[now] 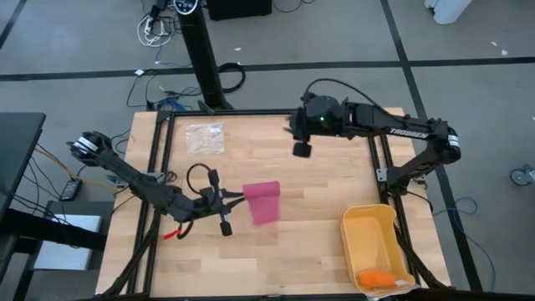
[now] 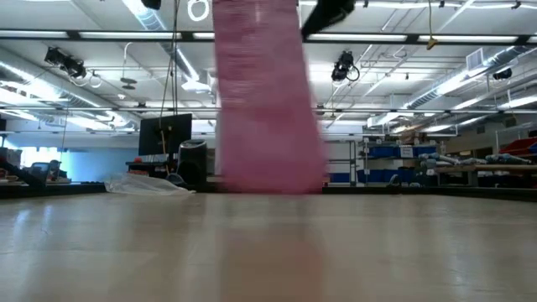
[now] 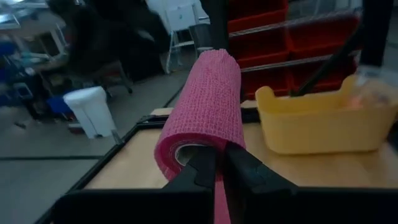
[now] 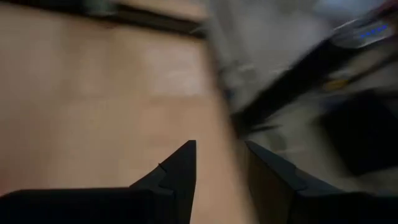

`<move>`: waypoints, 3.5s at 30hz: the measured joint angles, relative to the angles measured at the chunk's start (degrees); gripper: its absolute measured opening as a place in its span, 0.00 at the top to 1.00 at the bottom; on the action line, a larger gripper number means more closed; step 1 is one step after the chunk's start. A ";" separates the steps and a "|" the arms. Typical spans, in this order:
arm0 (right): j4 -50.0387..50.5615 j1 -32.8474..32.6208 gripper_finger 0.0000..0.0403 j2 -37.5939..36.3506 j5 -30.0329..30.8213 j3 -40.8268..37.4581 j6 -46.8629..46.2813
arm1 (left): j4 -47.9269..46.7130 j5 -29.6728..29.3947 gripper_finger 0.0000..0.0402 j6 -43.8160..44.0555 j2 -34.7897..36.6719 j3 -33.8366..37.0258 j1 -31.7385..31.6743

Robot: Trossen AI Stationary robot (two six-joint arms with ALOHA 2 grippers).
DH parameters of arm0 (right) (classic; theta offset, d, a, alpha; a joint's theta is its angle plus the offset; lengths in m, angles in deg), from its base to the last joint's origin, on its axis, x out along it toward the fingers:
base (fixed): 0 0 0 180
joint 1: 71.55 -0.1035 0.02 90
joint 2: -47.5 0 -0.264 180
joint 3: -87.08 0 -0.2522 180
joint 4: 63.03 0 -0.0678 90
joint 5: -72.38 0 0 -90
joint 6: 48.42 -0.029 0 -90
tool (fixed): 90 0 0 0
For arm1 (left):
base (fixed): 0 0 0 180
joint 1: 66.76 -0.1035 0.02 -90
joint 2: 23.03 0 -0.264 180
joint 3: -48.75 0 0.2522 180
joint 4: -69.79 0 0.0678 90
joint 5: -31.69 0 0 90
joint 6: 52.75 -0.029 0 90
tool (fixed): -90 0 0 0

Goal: Roll bandage
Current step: Roll the pink bandage

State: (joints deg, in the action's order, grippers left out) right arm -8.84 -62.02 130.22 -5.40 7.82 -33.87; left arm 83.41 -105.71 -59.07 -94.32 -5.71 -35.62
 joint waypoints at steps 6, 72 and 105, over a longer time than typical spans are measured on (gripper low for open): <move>-14.81 -0.39 0.72 -5.44 -14.79 -19.24 -5.95 | -10.38 2.31 0.96 3.89 8.68 -1.52 0.00; -95.73 -21.81 0.99 19.87 -18.97 -40.99 -29.97 | -29.85 -11.69 0.96 -6.76 22.27 -10.07 -1.34; -72.30 -26.98 1.00 4.81 -4.00 -21.09 -12.02 | -28.92 -16.74 0.96 -0.44 14.65 8.18 -5.18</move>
State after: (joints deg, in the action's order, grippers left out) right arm -81.14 -89.00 135.02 -9.41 -13.27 -45.89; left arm 54.49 -122.46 -59.52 -79.66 2.47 -40.80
